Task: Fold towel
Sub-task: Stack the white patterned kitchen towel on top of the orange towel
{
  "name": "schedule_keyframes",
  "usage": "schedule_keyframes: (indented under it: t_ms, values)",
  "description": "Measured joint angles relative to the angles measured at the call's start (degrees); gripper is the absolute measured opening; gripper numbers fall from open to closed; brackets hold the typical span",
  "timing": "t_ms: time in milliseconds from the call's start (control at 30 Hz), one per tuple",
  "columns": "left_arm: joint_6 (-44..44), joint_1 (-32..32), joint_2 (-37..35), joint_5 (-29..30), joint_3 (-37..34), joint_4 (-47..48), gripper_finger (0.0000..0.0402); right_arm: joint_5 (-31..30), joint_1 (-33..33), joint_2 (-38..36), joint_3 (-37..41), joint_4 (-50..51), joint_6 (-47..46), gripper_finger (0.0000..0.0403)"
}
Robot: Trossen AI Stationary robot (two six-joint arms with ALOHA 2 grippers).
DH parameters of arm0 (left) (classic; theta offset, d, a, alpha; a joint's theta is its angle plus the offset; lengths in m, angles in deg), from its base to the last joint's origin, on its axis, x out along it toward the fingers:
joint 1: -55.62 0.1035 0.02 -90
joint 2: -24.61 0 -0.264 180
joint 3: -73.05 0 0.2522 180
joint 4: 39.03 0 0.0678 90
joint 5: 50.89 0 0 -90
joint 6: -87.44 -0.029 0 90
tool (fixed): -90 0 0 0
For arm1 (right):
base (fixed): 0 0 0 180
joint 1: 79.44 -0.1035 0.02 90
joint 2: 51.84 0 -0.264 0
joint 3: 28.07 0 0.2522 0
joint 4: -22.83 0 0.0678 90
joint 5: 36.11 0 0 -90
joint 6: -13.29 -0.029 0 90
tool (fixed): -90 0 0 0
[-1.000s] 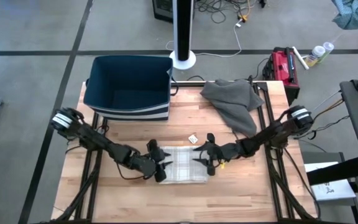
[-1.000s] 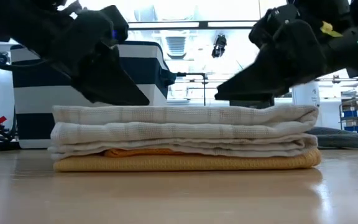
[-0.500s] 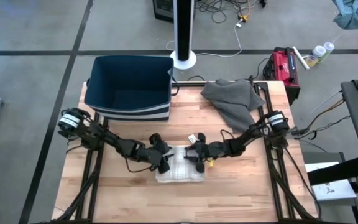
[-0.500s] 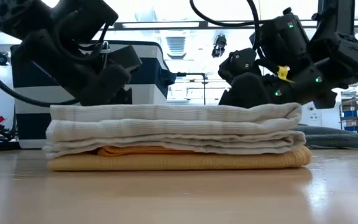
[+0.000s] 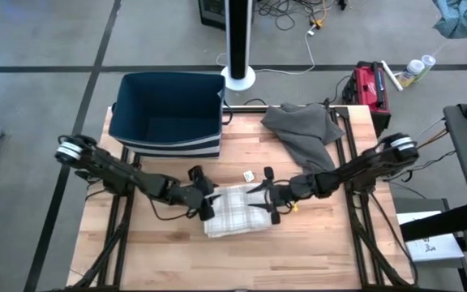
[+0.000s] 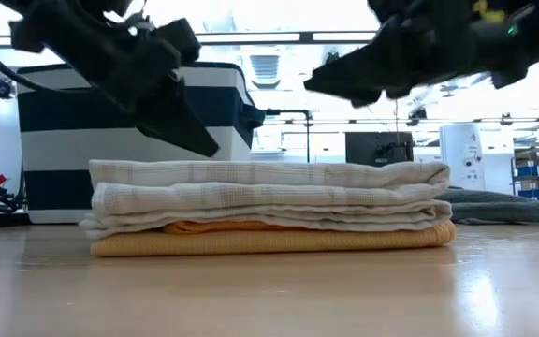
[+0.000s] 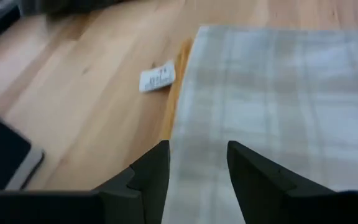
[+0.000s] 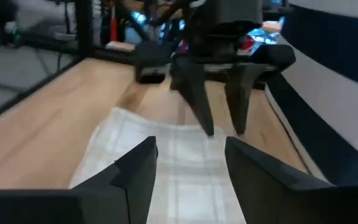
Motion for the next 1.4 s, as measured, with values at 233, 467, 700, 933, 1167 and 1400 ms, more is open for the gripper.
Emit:
schedule_keyframes:
  t_ms: [233,467,700,933,1167,1400]
  values:
    - [9.8,-5.6,0.1,-1.0,2.4,3.4,0.0153,0.0,-2.5,-0.1,-0.7,2.6,-1.0,0.0169]
    - [18.3,-10.2,2.0,-0.2,2.3,3.5,0.0153,3.1,-3.9,14.2,-9.1,-2.1,-3.5,0.0162]
    - [21.3,-12.1,5.1,-0.3,2.0,2.5,0.0153,2.7,-6.7,26.0,-18.4,-1.4,-6.4,0.0157]
    - [19.9,-12.9,4.0,-0.1,1.8,3.4,0.0153,-3.2,-6.3,30.7,-21.6,-1.5,-9.1,0.0140]
    - [13.6,-14.6,-5.6,4.1,1.9,5.5,0.0153,-3.4,-7.0,19.7,-21.2,0.5,-3.8,0.0131]
    - [2.1,-17.0,-16.3,13.8,2.0,3.0,0.0153,-11.9,-8.0,7.3,-23.4,38.1,-4.0,0.0127]
